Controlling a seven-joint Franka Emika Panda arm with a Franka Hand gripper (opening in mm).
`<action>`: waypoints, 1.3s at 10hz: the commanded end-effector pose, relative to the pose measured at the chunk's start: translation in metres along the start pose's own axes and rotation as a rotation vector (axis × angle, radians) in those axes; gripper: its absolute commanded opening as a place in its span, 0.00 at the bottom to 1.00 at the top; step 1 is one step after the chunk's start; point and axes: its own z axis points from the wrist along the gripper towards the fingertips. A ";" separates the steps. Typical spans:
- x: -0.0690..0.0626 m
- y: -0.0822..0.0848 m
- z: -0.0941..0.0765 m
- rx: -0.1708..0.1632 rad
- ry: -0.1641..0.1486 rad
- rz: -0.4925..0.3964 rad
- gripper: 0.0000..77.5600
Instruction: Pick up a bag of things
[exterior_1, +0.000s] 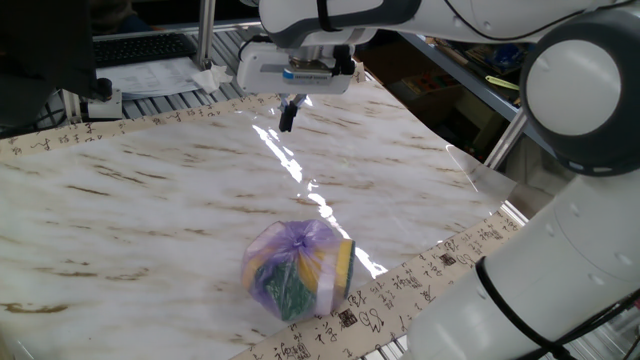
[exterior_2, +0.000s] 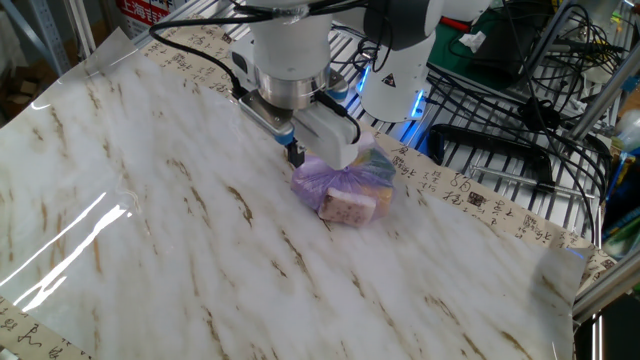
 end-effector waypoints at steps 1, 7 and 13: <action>0.007 0.003 -0.001 0.003 -0.006 0.007 0.00; 0.058 0.018 0.027 0.015 -0.021 0.038 0.00; 0.092 0.011 0.059 0.011 -0.030 0.002 0.00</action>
